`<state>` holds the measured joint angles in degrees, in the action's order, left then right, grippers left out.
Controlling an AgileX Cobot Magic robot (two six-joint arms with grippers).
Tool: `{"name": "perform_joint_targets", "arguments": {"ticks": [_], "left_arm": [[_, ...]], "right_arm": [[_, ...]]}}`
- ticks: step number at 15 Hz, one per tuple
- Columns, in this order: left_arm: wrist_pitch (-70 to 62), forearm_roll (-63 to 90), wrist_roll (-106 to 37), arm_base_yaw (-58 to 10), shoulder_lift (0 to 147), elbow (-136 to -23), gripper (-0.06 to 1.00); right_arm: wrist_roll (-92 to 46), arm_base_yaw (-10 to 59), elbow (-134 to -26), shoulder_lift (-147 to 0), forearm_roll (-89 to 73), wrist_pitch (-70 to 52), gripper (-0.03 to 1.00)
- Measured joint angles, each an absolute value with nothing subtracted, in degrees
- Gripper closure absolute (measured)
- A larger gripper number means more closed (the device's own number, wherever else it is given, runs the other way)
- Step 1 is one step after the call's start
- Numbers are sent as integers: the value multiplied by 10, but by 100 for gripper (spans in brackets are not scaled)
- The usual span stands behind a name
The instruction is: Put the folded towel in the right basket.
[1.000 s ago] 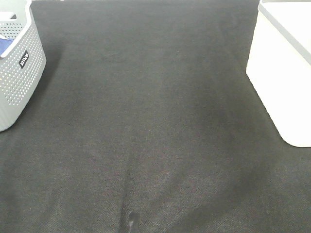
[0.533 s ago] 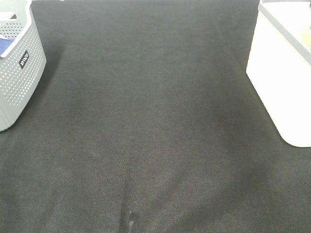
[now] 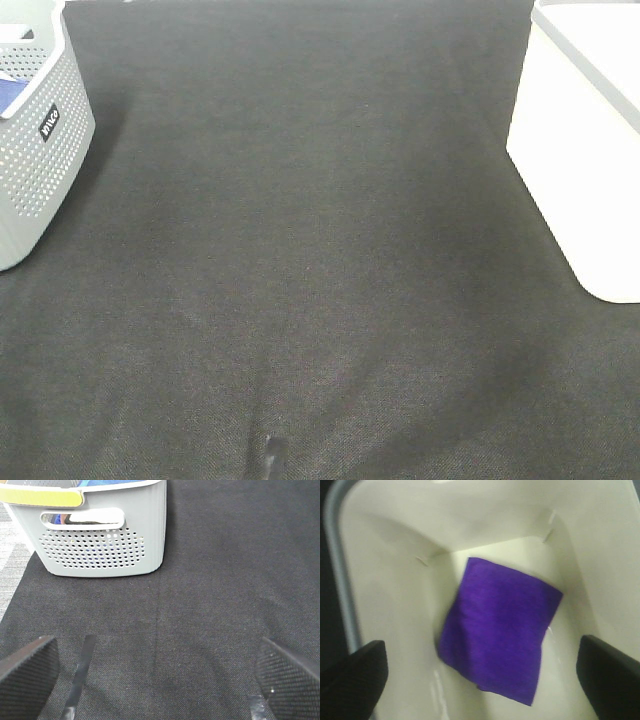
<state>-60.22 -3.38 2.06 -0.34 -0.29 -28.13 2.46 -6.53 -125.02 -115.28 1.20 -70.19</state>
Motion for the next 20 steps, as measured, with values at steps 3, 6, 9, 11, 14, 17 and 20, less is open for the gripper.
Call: {"name": "perform_joint_targets", "arguments": {"ticks": [3, 6, 9, 11, 14, 17, 20], "left_arm": [[-602, -34, 21, -3, -3, -281, -4], [-602, -34, 21, -3, -3, -281, -4], [-602, -34, 21, -3, -3, -281, -4], [-602, -34, 21, -3, -3, -281, -4], [-602, -34, 21, -3, -3, -281, -4], [-602, -34, 21, -3, -3, -281, -4], [-602, -34, 21, -3, -3, -281, -4]], "right_arm": [[19, 6, -1212, -1057, 33, -697, -1], [26, 45, -1095, -947, 58, -693, -1], [32, 59, -849, -727, 34, -694, -1], [32, 59, -657, -531, 12, -698, -1], [31, 59, -494, -316, 10, -699, -1], [16, 59, -376, -147, 12, -657, -1], [-16, 59, -282, -26, 6, -625, -1]]}}
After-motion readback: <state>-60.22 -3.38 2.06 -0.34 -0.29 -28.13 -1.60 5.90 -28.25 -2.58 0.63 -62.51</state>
